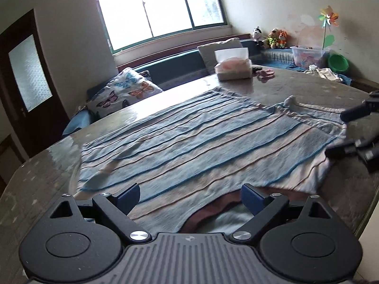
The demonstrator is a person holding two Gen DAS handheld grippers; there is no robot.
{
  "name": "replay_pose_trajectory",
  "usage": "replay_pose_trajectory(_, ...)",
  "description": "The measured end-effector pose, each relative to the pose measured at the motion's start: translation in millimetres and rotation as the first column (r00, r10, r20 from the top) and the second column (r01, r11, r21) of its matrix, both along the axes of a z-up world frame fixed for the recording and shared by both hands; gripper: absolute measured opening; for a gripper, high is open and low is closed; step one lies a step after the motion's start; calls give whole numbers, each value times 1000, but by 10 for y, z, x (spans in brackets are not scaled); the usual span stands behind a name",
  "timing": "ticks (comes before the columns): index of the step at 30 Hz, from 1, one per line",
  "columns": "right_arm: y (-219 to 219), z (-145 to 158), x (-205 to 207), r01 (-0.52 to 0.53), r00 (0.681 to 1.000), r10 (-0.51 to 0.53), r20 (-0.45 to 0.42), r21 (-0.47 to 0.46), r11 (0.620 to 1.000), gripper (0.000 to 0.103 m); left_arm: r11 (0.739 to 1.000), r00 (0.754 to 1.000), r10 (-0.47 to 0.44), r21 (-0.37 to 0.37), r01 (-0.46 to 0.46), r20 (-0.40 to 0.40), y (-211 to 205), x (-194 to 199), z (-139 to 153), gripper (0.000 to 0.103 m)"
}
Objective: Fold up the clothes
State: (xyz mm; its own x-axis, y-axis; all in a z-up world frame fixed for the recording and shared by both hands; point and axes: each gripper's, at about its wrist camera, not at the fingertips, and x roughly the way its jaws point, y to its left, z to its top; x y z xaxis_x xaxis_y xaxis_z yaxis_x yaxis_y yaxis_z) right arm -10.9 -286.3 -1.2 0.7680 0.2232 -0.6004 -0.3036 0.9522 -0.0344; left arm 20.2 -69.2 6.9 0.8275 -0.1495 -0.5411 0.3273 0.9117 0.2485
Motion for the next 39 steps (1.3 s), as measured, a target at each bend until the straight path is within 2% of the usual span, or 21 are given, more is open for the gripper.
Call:
replay_pose_trajectory(4,-387,-13,145,140,990,-140,0,25,990,86,1000,1000,-25,4,25,-7,-173,67,-25,95)
replay_pose_trajectory(9,-758,-102,322,284,959,-283,-23,48,958,77,999,999,-44,4,44,-24,-361,151,-77,95)
replay_pose_trajectory(16,-979,-236,397,358,933,-354,-57,81,930,58,998,997,-60,13,61,-50,-492,194,-158,95)
replay_pose_trajectory(18,-981,-246,394,360,933,-357,-51,86,929,51,998,996,-64,13,65,-55,-504,196,-174,96)
replay_pose_trajectory(19,-982,-251,392,361,932,-358,-48,88,928,41,998,996,-66,14,67,-57,-511,196,-183,97)
replay_pose_trajectory(20,-974,-248,396,362,932,-359,-46,87,928,37,998,996,-68,15,69,-57,-515,193,-190,97)
replay_pose_trajectory(22,-955,-239,404,362,932,-360,-41,84,928,15,997,996,-70,17,71,-59,-528,194,-205,97)
replay_pose_trajectory(23,-954,-231,410,358,934,-355,-44,94,929,11,997,996,-71,17,72,-60,-534,195,-213,97)
replay_pose_trajectory(25,-937,-199,414,351,936,-348,-44,103,931,8,997,995,-74,19,75,-59,-535,188,-227,97)
replay_pose_trajectory(30,-789,64,337,297,953,-302,23,116,948,7,997,996,-71,3,72,-55,-496,174,-217,97)
replay_pose_trajectory(35,-504,374,256,191,976,-204,81,144,971,7,998,997,-57,-16,56,-46,-403,141,-184,97)
replay_pose_trajectory(39,-143,486,254,86,990,-101,102,144,986,7,999,999,-32,-31,31,-33,-281,111,-146,97)
